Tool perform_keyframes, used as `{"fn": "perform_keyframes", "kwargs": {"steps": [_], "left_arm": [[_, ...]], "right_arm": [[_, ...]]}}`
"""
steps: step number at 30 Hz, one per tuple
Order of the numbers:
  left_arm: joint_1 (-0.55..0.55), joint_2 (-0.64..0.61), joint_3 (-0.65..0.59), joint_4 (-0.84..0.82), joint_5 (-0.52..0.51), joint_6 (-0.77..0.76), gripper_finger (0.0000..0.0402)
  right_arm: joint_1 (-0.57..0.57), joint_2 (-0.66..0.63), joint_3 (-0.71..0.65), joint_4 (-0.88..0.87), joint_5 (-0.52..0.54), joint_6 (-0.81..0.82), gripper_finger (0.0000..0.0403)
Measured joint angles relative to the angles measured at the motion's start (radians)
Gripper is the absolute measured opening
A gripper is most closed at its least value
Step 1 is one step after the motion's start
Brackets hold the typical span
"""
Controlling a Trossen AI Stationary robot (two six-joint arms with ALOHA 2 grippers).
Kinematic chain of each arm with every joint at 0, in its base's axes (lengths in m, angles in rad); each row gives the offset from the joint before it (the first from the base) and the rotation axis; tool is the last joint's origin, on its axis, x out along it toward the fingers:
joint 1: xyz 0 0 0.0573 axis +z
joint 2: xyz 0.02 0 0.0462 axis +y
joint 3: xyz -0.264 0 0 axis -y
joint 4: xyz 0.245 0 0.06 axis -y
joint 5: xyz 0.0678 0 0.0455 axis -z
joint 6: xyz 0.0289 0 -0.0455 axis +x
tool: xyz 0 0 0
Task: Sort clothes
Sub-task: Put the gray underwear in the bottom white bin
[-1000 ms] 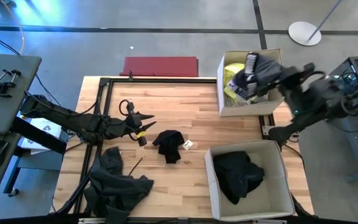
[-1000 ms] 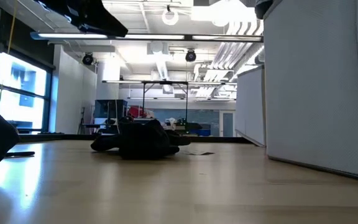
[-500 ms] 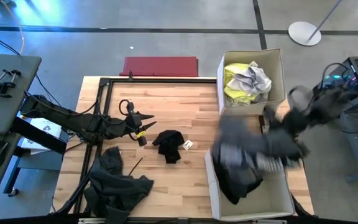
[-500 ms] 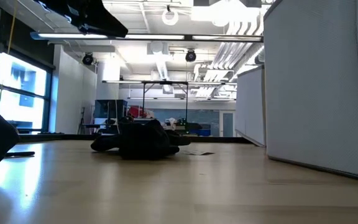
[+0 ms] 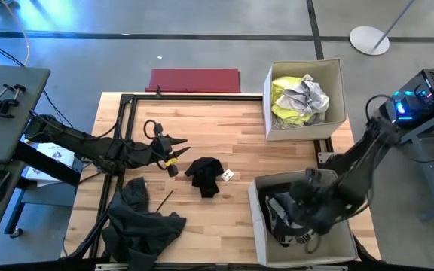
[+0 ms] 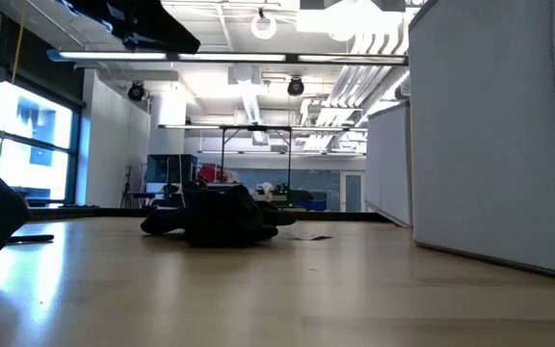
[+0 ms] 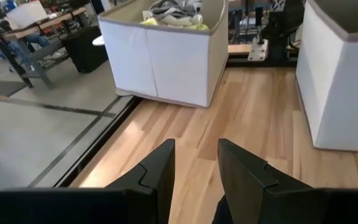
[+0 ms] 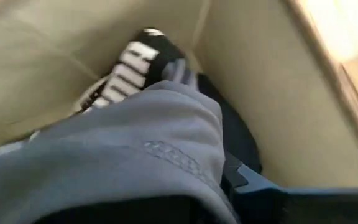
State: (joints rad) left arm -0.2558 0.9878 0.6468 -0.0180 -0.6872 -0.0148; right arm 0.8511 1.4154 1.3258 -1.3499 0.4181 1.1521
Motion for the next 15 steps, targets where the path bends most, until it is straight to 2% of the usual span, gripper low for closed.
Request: {"fn": "perform_keyframes", "kwargs": {"steps": [3,8,15], "left_arm": [[0.0,0.0,0.0,0.024,0.001,0.01,0.011],[0.0,0.0,0.0,0.025,0.001,0.012,0.011],[0.0,0.0,0.0,0.024,0.026,0.009,0.011]], "right_arm": [[-0.02,0.104,0.0,0.015,-0.056,0.014,0.0017],[-0.06,0.272,0.001,-0.004,-0.289,-0.052,0.005],[-0.131,0.424,0.002,-0.022,-0.376,-0.159,0.0116]]}}
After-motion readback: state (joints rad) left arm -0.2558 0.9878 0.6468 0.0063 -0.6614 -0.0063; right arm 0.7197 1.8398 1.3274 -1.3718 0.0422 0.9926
